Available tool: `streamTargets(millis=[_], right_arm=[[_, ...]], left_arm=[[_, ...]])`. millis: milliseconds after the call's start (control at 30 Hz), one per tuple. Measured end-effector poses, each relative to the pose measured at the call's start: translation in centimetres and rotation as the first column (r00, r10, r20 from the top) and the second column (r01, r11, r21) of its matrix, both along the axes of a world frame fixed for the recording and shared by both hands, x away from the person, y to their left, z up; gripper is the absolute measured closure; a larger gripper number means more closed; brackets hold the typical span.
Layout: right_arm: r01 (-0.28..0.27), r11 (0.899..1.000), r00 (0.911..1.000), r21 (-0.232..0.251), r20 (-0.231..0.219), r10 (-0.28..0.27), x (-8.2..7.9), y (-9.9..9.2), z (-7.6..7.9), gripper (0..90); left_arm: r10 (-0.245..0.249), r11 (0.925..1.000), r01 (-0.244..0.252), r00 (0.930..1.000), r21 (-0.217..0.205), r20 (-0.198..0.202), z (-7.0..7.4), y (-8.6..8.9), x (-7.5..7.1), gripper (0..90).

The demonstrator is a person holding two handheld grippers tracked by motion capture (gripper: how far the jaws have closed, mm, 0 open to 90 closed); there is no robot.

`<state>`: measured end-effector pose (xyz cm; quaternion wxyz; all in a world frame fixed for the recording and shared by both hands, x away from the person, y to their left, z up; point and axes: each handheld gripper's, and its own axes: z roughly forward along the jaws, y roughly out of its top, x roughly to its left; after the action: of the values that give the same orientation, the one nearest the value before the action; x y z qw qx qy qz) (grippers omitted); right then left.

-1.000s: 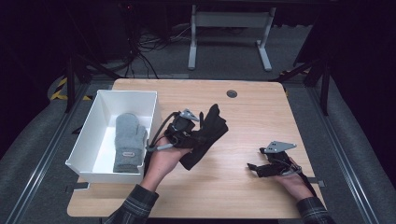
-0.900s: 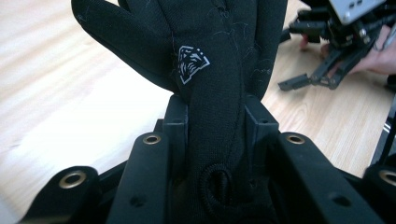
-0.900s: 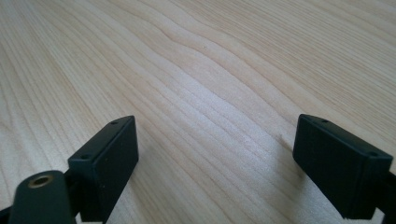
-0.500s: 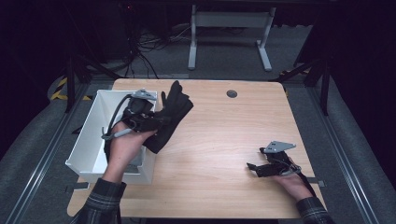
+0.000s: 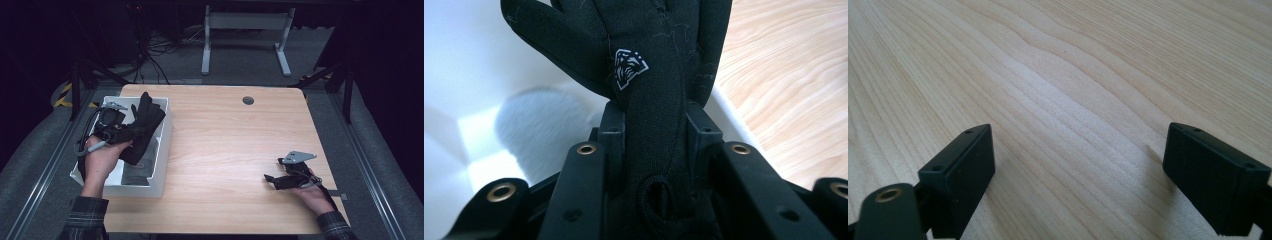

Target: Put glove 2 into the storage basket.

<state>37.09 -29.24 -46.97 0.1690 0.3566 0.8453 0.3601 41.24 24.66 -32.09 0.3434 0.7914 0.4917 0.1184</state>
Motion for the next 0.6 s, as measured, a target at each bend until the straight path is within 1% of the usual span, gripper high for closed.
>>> streamTargets(millis=[167,233,333,433,500,533,567,600], right_arm=[[0.001,1.000,1.0000,0.000,0.000,-0.001,0.0,0.0,0.0,13.7],[0.001,1.000,1.0000,0.000,0.000,-0.001,0.0,0.0,0.0,13.7],[0.001,1.000,1.0000,0.000,0.000,-0.001,0.0,0.0,0.0,13.7],[0.001,1.000,1.0000,0.000,0.000,-0.001,0.0,0.0,0.0,13.7],[0.001,1.000,1.0000,0.000,0.000,-0.001,0.0,0.0,0.0,13.7],[0.001,1.000,1.0000,0.000,0.000,-0.001,0.0,0.0,0.0,13.7],[0.001,1.000,1.0000,0.000,0.000,-0.001,0.0,0.0,0.0,13.7],[0.001,1.000,1.0000,0.000,0.000,-0.001,0.0,0.0,0.0,13.7]], left_arm=[[0.038,0.9990,-0.037,0.9982,0.023,-0.045,-2.2,0.8,0.8,68.3],[0.051,0.9981,-0.048,0.9969,0.039,-0.060,-2.9,1.1,1.0,68.3],[0.069,0.9968,-0.065,0.9943,0.047,-0.081,-3.8,1.4,1.3,67.8],[0.083,0.9949,-0.076,0.9913,0.066,-0.102,-4.8,1.9,1.6,65.6],[0.088,0.9941,-0.080,0.9908,0.073,-0.103,-5.2,2.0,1.7,61.4],[0.094,0.9931,-0.086,0.9899,0.080,-0.106,-5.4,2.1,1.8,57.2],[0.099,0.9920,-0.089,0.9888,0.089,-0.111,-5.5,2.1,1.8,51.9],[0.111,0.9903,-0.101,0.9880,0.095,-0.107,-5.5,2.2,1.9,44.9]])
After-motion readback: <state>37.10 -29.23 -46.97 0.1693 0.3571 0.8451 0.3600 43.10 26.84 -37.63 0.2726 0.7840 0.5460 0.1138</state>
